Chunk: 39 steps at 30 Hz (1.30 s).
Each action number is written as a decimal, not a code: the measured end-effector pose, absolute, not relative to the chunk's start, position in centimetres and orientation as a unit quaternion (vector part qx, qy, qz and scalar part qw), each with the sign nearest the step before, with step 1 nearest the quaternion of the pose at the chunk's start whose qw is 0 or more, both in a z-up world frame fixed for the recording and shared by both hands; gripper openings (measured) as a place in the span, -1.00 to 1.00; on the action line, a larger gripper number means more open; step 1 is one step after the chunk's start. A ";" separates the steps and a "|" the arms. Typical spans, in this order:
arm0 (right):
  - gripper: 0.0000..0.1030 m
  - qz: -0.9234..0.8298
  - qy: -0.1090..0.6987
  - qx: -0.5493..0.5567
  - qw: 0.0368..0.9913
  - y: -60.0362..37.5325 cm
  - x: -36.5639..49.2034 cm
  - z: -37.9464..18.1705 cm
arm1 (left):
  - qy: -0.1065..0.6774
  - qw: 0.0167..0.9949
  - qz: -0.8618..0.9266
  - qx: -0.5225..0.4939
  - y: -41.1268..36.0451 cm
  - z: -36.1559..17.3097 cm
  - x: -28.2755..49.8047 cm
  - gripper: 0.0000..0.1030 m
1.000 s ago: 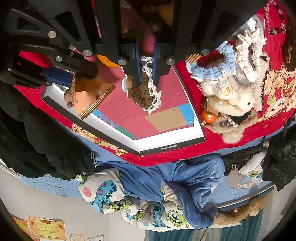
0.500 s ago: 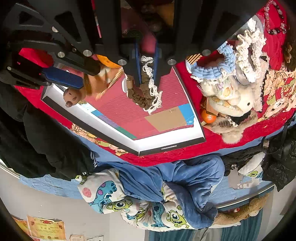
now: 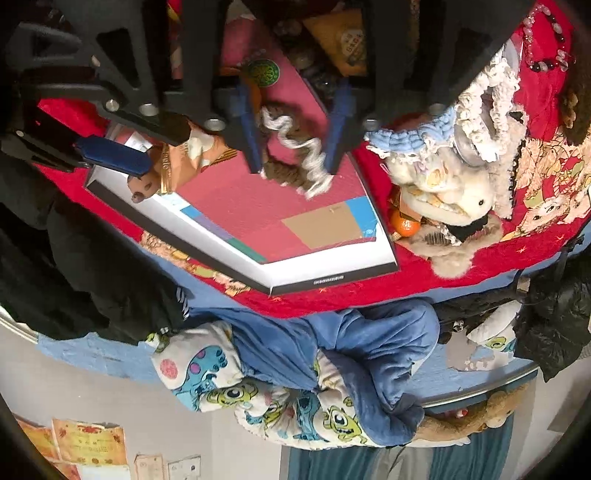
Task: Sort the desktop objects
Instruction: 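Lower the lace ring into the box with the left tool while the right tool holds the packet above it, then open both tools to release the lace ring and tan packet into the box, then move both tools back over the object pile beside the box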
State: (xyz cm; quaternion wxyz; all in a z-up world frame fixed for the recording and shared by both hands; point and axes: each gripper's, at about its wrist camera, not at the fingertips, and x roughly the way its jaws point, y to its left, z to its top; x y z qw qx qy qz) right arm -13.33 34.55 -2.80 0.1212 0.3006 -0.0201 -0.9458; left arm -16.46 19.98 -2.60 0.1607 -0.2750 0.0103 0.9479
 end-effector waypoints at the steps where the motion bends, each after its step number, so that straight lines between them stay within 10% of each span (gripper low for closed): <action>1: -0.08 -0.947 -0.025 0.298 0.119 34.8 -13.2 -2.7 | 0.012 0.157 0.950 -0.271 20.0 -2.5 -16.3 0.14; 4: -0.06 -0.951 -0.045 0.282 0.116 35.5 -12.6 -2.2 | 0.008 0.127 0.955 -0.267 19.4 -2.4 -16.4 0.84; 14: 1.00 -0.957 -0.100 0.257 0.091 38.0 -11.8 -1.6 | -0.013 0.141 0.959 -0.246 18.7 -1.8 -15.7 1.00; 39: 1.00 -0.963 -0.086 0.247 0.067 36.9 -8.2 0.1 | -0.007 0.119 0.967 -0.225 18.4 -0.2 -11.5 1.00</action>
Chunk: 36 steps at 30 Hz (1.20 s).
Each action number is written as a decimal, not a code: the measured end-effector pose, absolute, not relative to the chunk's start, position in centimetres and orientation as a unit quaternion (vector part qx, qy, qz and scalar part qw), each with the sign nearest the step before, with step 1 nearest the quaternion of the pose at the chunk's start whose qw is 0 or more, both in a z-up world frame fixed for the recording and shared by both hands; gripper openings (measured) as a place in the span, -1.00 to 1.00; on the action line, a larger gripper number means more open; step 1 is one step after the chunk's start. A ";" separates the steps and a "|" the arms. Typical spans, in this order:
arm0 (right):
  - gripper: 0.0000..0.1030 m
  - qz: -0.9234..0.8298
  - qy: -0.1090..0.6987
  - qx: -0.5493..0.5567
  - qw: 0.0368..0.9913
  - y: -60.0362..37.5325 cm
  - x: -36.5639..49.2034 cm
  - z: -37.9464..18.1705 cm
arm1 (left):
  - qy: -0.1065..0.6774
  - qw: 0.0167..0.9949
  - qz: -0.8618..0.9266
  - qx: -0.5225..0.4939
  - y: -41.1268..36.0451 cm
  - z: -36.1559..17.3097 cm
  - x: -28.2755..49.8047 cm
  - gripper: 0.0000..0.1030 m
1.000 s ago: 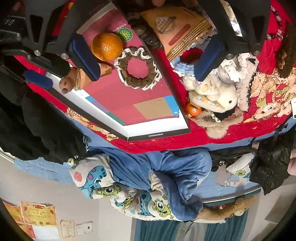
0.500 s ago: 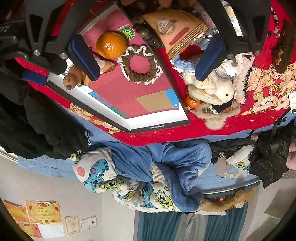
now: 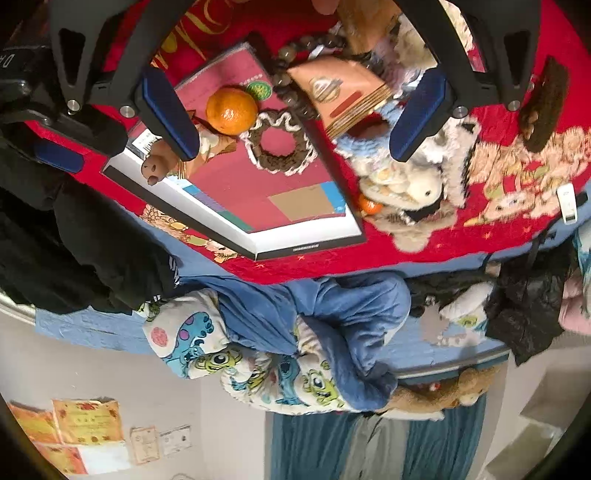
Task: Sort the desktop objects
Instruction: 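Move both tools back over the object pile beside the box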
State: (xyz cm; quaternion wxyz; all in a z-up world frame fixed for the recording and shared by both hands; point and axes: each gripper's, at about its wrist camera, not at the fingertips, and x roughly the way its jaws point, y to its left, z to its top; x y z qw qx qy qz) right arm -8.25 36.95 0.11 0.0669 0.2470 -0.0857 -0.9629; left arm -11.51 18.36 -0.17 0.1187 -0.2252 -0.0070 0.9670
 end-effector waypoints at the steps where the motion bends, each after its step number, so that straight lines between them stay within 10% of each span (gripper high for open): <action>1: 1.00 -0.964 -0.081 0.243 0.066 36.4 -8.0 0.4 | -0.013 0.117 0.966 -0.229 18.0 -0.1 -11.4 1.00; 23: 1.00 -0.938 -0.113 0.235 0.229 23.2 -6.9 2.5 | 0.086 -0.024 0.977 -0.192 6.9 4.5 -2.6 1.00; 36: 1.00 -0.914 -0.133 0.269 0.273 21.9 -8.0 0.7 | 0.013 -0.053 0.962 -0.268 -0.6 0.3 -3.6 1.00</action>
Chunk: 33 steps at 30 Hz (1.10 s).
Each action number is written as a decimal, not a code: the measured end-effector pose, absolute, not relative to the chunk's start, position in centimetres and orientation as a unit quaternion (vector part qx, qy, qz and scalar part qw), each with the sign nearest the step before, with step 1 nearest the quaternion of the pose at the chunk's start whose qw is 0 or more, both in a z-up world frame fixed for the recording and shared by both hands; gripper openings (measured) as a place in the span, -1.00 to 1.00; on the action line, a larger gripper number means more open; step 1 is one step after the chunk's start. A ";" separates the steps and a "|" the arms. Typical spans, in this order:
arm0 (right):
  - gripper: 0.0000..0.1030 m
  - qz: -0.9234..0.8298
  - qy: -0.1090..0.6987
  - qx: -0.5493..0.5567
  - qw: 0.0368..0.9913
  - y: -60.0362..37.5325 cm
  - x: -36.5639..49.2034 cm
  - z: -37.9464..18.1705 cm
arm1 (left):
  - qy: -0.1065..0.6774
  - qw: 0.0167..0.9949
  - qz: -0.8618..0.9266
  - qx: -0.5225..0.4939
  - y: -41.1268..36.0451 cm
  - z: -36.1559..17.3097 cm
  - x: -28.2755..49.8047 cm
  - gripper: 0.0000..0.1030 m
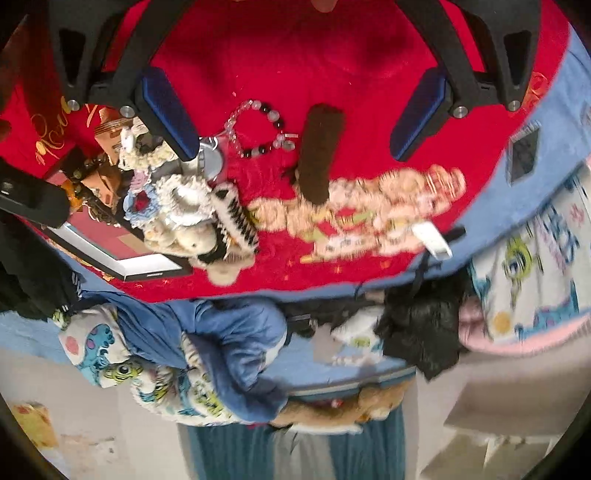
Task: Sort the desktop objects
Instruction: 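Move both tools back over the object pile beside the box, then grasp the brown fuzzy hair clip with the left tool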
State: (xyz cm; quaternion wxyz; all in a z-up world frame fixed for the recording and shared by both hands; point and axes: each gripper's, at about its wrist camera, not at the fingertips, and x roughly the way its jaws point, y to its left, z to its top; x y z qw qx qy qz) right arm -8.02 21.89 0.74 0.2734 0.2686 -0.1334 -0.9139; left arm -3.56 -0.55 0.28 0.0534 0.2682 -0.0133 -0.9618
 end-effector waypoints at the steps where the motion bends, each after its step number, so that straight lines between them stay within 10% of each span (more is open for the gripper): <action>1: 1.00 -0.908 -0.142 0.274 0.283 21.9 -8.2 0.5 | -0.009 0.053 -0.961 0.273 -0.8 0.0 -3.8 1.00; 11: 1.00 -0.891 -0.153 0.311 0.293 20.8 -9.4 -0.8 | -0.033 0.050 -0.951 0.303 -0.5 -2.0 -5.8 1.00; 26: -0.08 -0.886 -0.085 0.378 0.255 18.5 -12.0 -3.5 | -0.006 -0.008 -0.926 0.378 -0.2 -4.9 -9.6 0.98; 33: -0.53 -0.879 -0.085 0.398 0.249 18.6 -13.0 -4.7 | 0.013 -0.015 -0.929 0.370 -0.8 -5.0 -9.2 0.66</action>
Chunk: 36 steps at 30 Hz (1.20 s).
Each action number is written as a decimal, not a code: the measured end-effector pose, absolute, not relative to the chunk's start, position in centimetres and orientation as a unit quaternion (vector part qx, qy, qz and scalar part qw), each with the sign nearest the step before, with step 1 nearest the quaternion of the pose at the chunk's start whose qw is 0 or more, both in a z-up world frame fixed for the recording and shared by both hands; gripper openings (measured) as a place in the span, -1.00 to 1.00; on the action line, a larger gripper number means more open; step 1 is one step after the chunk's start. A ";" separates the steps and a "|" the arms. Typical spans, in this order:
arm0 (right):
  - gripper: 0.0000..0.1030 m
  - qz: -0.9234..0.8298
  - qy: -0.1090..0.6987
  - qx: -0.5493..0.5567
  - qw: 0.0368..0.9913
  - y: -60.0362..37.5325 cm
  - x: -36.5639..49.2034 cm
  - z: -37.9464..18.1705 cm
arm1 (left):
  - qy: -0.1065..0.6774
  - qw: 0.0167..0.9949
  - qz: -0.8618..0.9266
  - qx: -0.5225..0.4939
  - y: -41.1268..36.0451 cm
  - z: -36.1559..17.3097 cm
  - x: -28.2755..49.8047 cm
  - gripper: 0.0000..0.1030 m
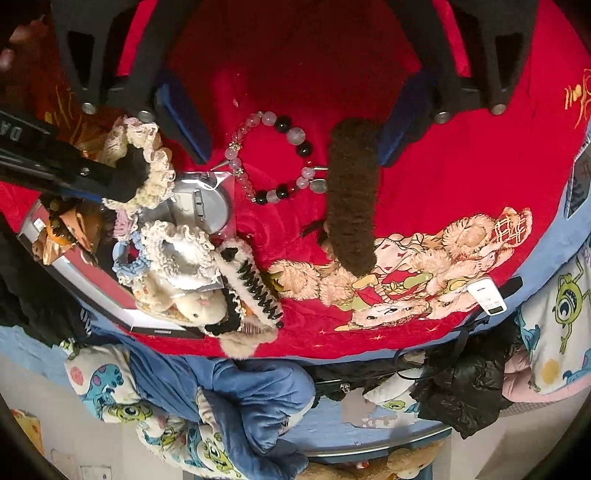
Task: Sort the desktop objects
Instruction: 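Grasp the brown fuzzy hair clip with the left tool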
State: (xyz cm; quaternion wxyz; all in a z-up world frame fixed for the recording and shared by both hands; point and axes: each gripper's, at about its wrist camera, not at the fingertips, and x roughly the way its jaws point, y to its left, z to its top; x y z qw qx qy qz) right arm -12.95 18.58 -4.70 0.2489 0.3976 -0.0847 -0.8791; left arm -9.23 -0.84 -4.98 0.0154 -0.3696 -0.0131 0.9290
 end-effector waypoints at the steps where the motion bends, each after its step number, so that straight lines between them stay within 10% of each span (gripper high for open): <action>1: -0.53 -0.879 -0.085 0.398 0.250 18.5 -13.0 -4.6 | -0.018 0.020 0.930 -0.365 -1.0 -4.9 -9.0 0.57; 11: -0.58 -0.877 -0.107 0.394 0.254 19.0 -12.7 -4.1 | -0.043 0.024 0.936 -0.349 -2.4 -4.6 -7.2 -0.94; 21: -0.65 -0.879 -0.094 0.382 0.268 18.7 -11.8 -3.2 | 0.003 0.021 0.938 -0.347 -0.8 -4.8 -6.6 -0.97; 25: -0.65 -0.879 -0.093 0.382 0.270 18.6 -11.8 -3.3 | 0.019 0.000 0.941 -0.338 -0.7 -4.3 -6.3 -0.27; 36: -0.65 -0.875 -0.092 0.387 0.275 18.3 -12.1 -3.5 | 0.016 -0.025 0.937 -0.347 -1.7 -4.2 -8.2 -0.26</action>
